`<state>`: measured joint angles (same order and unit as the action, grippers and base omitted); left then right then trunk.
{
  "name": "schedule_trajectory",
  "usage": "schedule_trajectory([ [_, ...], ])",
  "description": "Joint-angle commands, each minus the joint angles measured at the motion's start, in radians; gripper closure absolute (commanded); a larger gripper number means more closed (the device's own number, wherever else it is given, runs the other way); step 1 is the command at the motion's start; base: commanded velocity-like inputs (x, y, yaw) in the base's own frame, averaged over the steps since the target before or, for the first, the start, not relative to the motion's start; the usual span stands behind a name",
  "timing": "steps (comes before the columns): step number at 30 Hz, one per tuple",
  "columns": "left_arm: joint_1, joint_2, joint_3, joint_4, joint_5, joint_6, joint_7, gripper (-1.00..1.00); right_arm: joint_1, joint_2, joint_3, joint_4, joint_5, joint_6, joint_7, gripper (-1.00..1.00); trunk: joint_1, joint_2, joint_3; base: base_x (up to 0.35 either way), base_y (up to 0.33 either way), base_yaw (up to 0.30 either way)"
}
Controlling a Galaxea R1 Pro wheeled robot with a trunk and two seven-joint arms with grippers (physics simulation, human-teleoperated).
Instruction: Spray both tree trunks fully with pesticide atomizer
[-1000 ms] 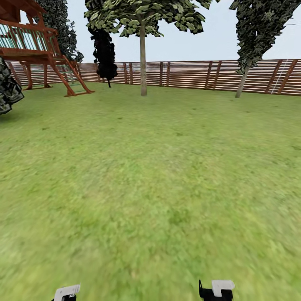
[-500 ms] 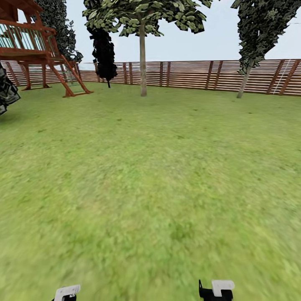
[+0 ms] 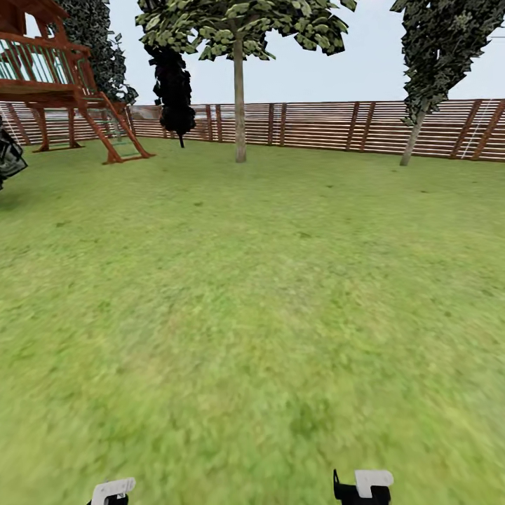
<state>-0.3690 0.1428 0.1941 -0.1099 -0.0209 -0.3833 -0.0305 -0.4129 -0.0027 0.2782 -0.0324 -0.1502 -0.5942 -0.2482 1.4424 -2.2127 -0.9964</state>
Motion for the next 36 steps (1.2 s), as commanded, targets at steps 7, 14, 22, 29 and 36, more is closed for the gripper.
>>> schedule_trajectory([
  [7, -0.001, 0.001, 0.007, 0.001, -0.002, -0.003, -0.003, 1.00, 0.000, 0.000, 0.009, 0.000, -0.009, -0.002, -0.002, -1.00, 0.000, 0.000, -0.001, 0.339, 0.000, 0.000],
  [14, -0.001, 0.001, 0.006, 0.001, -0.002, -0.003, -0.003, 1.00, -0.001, 0.000, 0.009, 0.000, -0.009, -0.002, -0.002, -1.00, 0.000, 0.000, -0.001, 0.339, 0.000, 0.000],
  [22, -0.001, 0.000, 0.007, 0.001, -0.002, -0.003, -0.003, 1.00, -0.001, 0.001, 0.009, 0.000, -0.009, -0.002, -0.002, -1.00, 0.000, 0.000, -0.001, 0.339, 0.000, 0.000],
  [29, -0.001, 0.000, 0.007, 0.001, -0.002, -0.003, -0.004, 1.00, 0.000, 0.001, 0.010, 0.000, -0.009, -0.002, -0.002, -1.00, 0.000, 0.000, -0.001, 0.339, 0.000, 0.000],
  [36, -0.001, 0.000, 0.007, 0.001, -0.002, -0.003, -0.004, 1.00, -0.001, 0.001, 0.010, 0.000, -0.009, -0.002, -0.002, -1.00, 0.000, 0.000, -0.001, 0.339, 0.000, 0.000],
])
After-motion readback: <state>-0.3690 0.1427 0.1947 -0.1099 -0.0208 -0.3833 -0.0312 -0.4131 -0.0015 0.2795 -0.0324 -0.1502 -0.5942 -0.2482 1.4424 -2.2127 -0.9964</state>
